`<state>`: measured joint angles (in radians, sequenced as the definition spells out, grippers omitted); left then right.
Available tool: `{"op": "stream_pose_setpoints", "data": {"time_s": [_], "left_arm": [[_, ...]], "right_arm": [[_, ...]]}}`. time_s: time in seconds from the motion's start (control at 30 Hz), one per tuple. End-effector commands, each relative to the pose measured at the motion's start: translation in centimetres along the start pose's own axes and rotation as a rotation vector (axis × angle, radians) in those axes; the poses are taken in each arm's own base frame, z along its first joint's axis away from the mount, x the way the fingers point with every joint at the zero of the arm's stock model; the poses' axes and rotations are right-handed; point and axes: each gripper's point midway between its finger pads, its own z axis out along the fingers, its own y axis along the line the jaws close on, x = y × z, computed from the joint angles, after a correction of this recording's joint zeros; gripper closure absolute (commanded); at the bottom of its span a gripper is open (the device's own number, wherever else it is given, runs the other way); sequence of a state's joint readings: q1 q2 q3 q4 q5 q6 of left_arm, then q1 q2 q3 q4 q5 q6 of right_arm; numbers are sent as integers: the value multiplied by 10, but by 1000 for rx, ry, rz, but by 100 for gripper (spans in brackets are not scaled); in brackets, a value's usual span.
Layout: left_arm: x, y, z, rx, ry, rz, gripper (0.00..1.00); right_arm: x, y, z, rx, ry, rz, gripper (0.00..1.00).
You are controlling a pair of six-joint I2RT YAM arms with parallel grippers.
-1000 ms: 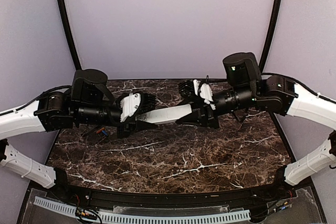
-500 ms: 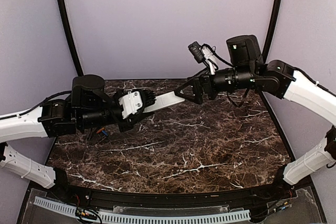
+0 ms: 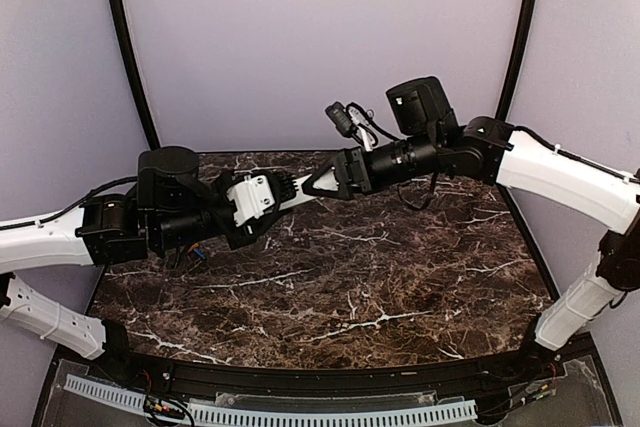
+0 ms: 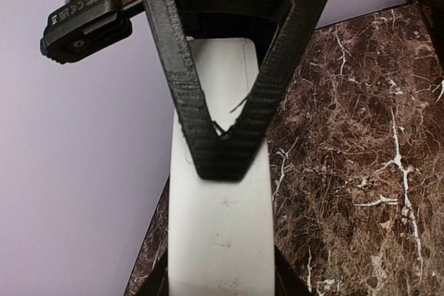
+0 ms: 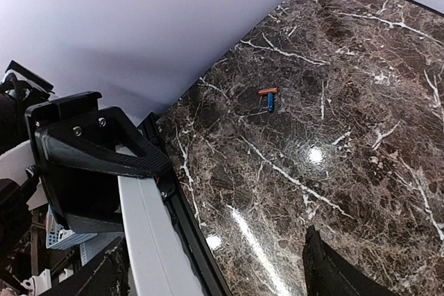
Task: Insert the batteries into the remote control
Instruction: Remove the battery cover from the remote control.
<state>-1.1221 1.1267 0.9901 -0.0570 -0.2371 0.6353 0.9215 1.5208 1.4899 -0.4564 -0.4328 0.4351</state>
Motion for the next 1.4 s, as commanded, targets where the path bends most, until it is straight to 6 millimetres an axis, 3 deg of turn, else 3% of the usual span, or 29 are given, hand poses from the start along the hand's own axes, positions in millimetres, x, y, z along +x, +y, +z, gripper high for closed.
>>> {"op": "stream_pose_setpoints", "data": {"time_s": [0.0,0.1,0.2,0.27,0.43,0.63,0.7,0.97,1.13,1.37], "left_arm": [[-14,8,-11,-25,-67,-17,100],[-17,8,-14,-19,-84,-35,100],[-20,7,-21,-4,-106,-39,100],[-18,5,-23,1,-106,-34,100],[-12,-1,-26,29,-92,-20,100],[-4,-6,-27,50,-63,0,100],[-2,-7,-26,52,-53,3,100],[-2,-7,-24,48,-52,-5,100],[4,-2,-20,15,-14,-7,100],[12,-5,-14,24,18,-5,100]], "right_arm": [[-6,22,8,-124,14,-16,24],[-5,24,9,-147,25,-20,44],[-6,21,5,-149,16,-16,75],[-4,19,0,-149,15,-16,83],[4,12,-9,-164,46,-3,80],[14,1,-16,-153,92,19,57],[12,-1,-19,-138,85,15,53],[6,9,-21,-189,78,-8,51],[9,10,-24,-188,98,0,62],[7,18,-33,-198,86,3,57]]}}
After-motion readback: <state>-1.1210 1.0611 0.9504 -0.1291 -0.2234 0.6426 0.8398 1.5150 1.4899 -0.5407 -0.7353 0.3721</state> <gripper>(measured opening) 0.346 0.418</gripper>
